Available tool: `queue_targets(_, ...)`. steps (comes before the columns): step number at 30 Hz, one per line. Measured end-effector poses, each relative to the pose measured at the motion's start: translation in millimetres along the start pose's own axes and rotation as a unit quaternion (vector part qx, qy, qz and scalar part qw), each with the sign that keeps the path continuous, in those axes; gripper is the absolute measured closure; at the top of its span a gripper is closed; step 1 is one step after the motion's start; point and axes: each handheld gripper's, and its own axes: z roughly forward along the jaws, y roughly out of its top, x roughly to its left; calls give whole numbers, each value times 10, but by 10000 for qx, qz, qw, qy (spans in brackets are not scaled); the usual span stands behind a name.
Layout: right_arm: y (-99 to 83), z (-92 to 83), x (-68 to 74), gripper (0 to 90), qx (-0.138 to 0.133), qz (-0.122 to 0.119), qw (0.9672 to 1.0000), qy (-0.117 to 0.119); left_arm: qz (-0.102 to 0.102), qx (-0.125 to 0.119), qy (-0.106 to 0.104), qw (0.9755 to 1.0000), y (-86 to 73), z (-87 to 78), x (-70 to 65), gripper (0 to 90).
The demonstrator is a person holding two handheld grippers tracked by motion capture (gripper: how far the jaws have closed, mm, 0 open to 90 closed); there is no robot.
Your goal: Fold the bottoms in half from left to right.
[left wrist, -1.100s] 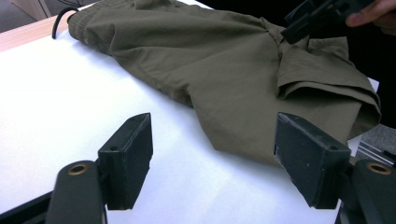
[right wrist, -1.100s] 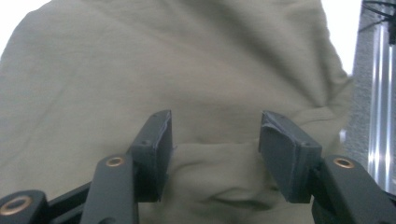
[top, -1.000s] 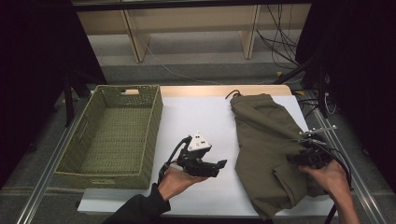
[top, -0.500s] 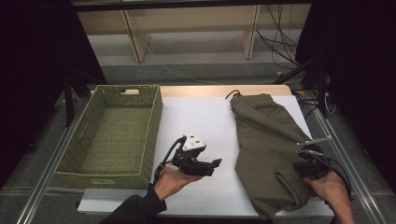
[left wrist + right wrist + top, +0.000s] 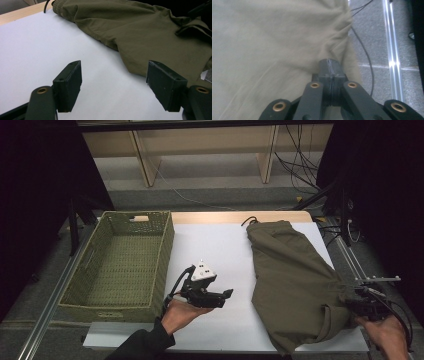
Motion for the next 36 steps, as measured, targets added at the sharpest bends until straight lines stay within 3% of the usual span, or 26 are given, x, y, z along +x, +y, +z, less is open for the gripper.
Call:
queue_targets(1,27,-23,-6,788,-97,-39,9999,-16,0,-2,2,10000,0,-1,-1,285)
queue_targets(2,27,-23,-6,788,-97,-39,9999,-16,0,-5,5,10000,-1,-1,-3,285)
queue_targets(4,73,-24,24,662,-203,36,9998,1,-2,-14,12,10000,-4,-2,-5,285)
queue_targets(5,110,11,60,583,-156,-156,9997,91,-8,-18,20,10000,-6,-4,-5,283)
queue_targets(10,152,158,126,635,69,-311,9995,-76,-24,-20,50,10000,-21,-18,9,278)
queue_targets(11,151,199,126,734,135,-345,9992,-160,-24,-20,61,10000,-25,-22,16,274)
queue_targets(12,151,199,126,734,135,-345,9992,-160,-23,-15,68,10000,-28,-28,23,274)
queue_targets(16,135,184,88,871,114,-274,9992,-282,-62,-29,122,9999,-45,-45,55,267)
queue_targets(23,65,118,-142,889,54,51,9990,-443,-94,-19,193,9998,-71,-68,91,265)
queue_targets(29,-24,259,-310,881,210,332,9982,-445,-113,-14,237,9997,-76,-69,106,263)
queue_targets(30,-22,260,-311,858,184,320,9984,-422,-110,-17,236,9997,-75,-66,105,263)
queue_targets(31,6,230,-281,769,73,290,9988,-378,-107,-11,238,9997,-74,-64,104,263)
queue_targets(32,6,230,-281,769,73,290,9988,-378,-105,-14,237,9997,-75,-60,102,263)
queue_targets(33,43,178,-239,682,-106,216,9995,-200,-103,-9,236,9997,-77,-57,99,262)
queue_targets(34,43,178,-239,682,-106,216,9995,-200,-103,-4,237,9997,-79,-52,98,262)
queue_targets(36,123,147,-140,546,-365,156,9992,-20,-105,5,237,9997,-83,-45,97,261)
